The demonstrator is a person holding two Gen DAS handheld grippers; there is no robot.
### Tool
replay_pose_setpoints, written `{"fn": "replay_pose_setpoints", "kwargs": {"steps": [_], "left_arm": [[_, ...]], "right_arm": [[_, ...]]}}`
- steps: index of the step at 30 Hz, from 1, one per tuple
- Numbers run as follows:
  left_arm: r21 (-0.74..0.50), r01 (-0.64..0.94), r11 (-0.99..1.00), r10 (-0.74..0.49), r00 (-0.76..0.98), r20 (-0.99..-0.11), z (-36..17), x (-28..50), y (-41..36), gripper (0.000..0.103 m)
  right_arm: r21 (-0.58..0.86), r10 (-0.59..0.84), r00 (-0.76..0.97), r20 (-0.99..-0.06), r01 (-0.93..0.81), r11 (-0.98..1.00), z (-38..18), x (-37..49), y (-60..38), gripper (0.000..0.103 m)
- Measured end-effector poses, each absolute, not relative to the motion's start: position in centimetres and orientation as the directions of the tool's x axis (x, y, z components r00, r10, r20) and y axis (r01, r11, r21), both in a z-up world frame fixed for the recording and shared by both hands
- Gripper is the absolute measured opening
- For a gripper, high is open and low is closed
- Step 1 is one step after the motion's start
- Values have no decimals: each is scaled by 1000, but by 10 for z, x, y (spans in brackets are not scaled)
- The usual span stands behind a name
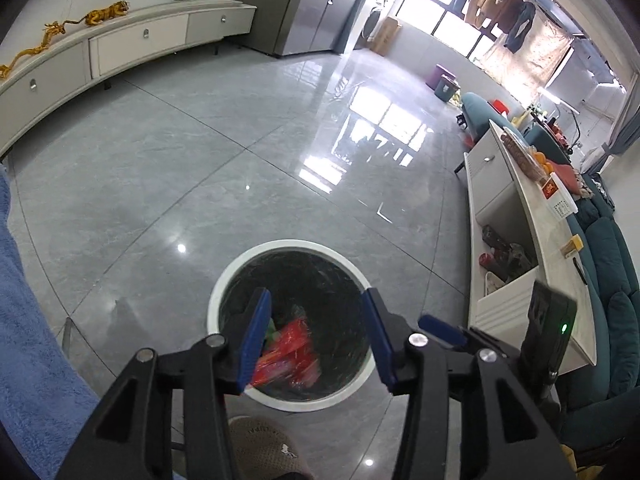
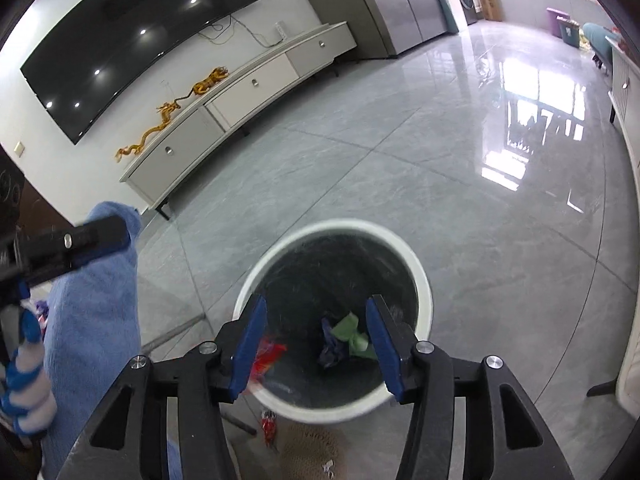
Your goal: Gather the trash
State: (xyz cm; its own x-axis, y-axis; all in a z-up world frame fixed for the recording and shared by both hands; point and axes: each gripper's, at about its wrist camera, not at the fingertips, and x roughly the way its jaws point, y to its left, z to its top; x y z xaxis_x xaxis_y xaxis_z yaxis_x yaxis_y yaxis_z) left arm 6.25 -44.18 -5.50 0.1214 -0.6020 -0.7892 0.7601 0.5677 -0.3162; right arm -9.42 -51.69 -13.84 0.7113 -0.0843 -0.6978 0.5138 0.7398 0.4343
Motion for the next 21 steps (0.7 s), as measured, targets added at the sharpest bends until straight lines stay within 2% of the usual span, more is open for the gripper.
{"fn": "replay_pose_setpoints", "kwargs": {"steps": [5, 9, 12, 18, 21], "left_arm": [[-280, 751, 598, -597, 184, -781, -52, 70, -421, 45], [-279, 735, 618, -608, 222, -762, -46, 78, -399, 45], [-263, 720, 642, -598, 255, -760, -45, 87, -381, 45], [-264, 654, 708, -565, 301, -769, -49, 107, -349, 45], [-305, 631, 713, -571, 270, -775, -56, 115, -344, 45]], "right_arm": [[461, 2, 663, -748, 518, 720, -184, -128, -507, 50], [471, 149, 552, -821, 505, 723, -250, -140, -479, 50], [494, 246, 482, -841, 496, 714, -293, -139, -457, 50], [542, 369, 414, -832, 466, 699, -346, -116, -433, 50], [566, 419, 392, -819, 430, 704, -362, -97, -422, 50]]}}
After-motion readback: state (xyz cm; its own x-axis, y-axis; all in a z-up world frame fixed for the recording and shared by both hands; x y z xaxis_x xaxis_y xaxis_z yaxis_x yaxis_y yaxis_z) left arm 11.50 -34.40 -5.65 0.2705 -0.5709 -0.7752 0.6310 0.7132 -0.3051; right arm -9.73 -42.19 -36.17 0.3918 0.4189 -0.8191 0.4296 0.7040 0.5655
